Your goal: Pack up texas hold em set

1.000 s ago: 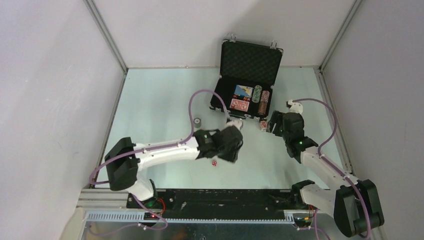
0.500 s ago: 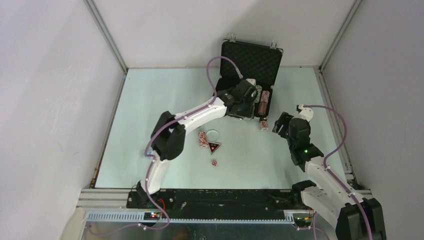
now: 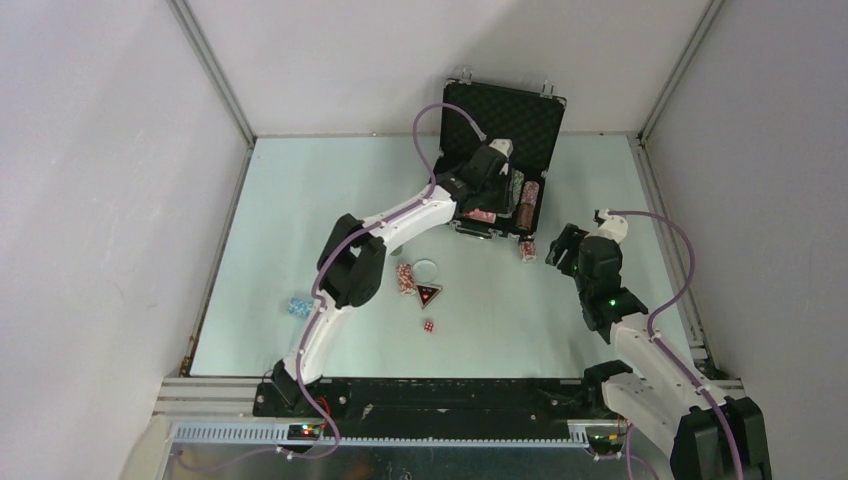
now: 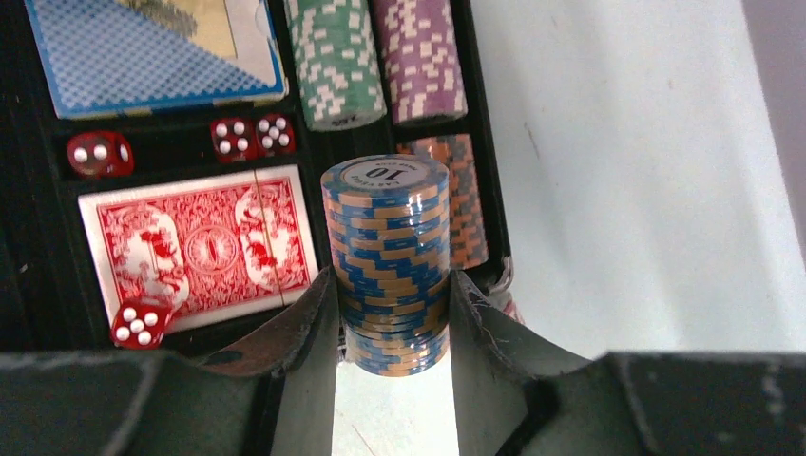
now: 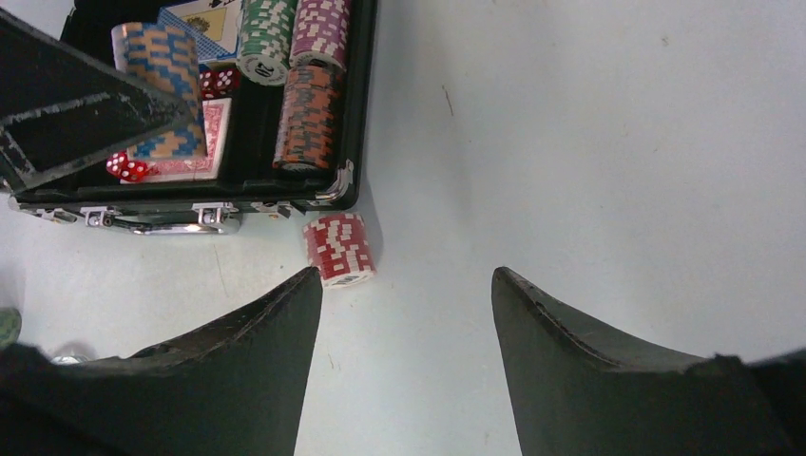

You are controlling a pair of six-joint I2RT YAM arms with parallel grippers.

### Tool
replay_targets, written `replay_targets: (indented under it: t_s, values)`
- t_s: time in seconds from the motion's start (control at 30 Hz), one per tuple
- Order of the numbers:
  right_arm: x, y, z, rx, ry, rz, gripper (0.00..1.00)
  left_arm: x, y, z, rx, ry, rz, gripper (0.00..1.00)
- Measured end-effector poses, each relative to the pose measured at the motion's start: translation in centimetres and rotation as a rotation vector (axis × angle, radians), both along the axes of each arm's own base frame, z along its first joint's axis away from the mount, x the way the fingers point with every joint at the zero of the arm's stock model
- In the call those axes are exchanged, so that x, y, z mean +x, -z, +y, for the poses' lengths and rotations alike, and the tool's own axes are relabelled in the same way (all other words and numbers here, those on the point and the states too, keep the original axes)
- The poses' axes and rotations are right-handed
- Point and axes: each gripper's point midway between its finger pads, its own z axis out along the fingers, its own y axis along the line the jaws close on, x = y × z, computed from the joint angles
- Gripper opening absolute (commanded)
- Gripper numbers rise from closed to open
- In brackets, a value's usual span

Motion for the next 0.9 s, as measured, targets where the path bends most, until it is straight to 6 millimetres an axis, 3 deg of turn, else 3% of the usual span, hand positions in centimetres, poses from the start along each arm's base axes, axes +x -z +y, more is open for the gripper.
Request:
replay_targets:
  t_s: [0.17,0.3,0.37,0.43,0.5,0.53,0.6,0.77,0.9]
  values:
    - [0.0,0.0,0.1,0.005,-0.008,0.001,0.68,1.2,-0.3,-1.0,-0.034,0.006,-0.038,0.2]
    - [0.1,-0.1,0.1,0.009,-0.009,-0.004,0.68,1.7,1.2,-1.9,-0.041,0.016,-0.03,0.22]
    - [0.1,-0.1,0.1,0.011,-0.009,-0.005,0.68,1.6,2.4,-2.0,-0.032,0.021,-0.015,0.27]
    - [0.1,-0.1,0.1,0.012,-0.011,-0.004,0.68,1.3,3.6,-1.9,-0.014,0.025,0.01,0.37]
    - [0.1,-0.1,0.1,0.013,-0.012,-0.004,0.68,1.0,4.3,-1.7,0.001,0.026,0.027,0.58]
    - [0.1,-0.1,0.1,0.013,-0.012,-0.004,0.68,0.9,4.4,-1.5,0.008,0.025,0.033,0.84]
    - [0.1,-0.1,0.2,0.013,-0.013,-0.004,0.68,0.9,4.5,-1.4,0.012,0.024,0.037,0.98]
    - [0.1,-0.1,0.2,0.015,-0.017,-0.004,0.68,1.0,3.3,-1.0,0.013,-0.008,0.028,1.0]
    - [0.1,-0.1,0.2,0.015,-0.018,-0.003,0.69,0.3,0.8,0.5,0.026,-0.022,0.005,1.0]
